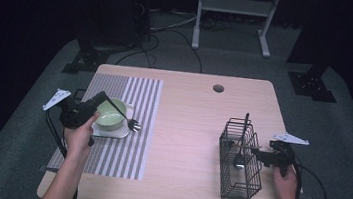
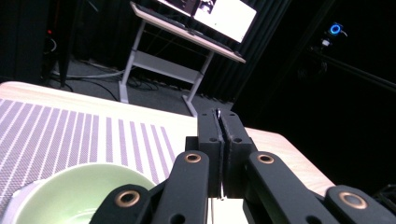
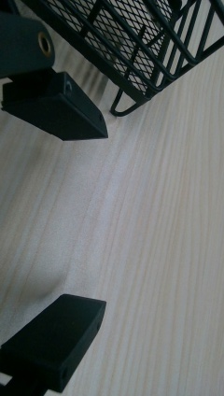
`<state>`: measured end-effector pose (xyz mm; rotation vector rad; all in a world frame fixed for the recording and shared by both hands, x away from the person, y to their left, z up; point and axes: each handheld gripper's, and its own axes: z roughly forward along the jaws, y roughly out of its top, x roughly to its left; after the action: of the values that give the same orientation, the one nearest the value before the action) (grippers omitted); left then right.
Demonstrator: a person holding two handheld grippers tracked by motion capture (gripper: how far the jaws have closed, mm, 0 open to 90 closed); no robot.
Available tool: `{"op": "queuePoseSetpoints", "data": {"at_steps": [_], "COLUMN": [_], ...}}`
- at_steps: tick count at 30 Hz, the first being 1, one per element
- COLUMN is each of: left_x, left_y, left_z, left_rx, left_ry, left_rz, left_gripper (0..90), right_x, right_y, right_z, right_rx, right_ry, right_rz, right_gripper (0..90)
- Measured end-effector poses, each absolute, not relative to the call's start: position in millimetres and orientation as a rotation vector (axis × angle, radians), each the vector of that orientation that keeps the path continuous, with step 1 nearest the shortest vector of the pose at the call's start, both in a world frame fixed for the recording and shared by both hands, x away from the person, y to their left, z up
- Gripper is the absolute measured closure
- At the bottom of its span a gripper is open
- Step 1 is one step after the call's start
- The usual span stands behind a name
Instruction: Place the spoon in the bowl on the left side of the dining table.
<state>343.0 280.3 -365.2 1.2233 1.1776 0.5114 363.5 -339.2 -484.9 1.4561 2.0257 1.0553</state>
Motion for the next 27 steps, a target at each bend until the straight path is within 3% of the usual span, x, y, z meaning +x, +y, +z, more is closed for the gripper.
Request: {"op": "queuePoseSetpoints", "data": {"at_steps": [27], "left_x": [344], "left_y": [320], "left_z": [-347], "left_rx": [1.13], "left_ry": [1.256], "left_rz": [0.622], "left_gripper": [89.0], "right_x": [364], "right_y": [-339], "right_z": [-485], "right_rx": [1.457], "right_ry": [2.028], "right_rz": [1.051], "right_gripper": [13.5]}}
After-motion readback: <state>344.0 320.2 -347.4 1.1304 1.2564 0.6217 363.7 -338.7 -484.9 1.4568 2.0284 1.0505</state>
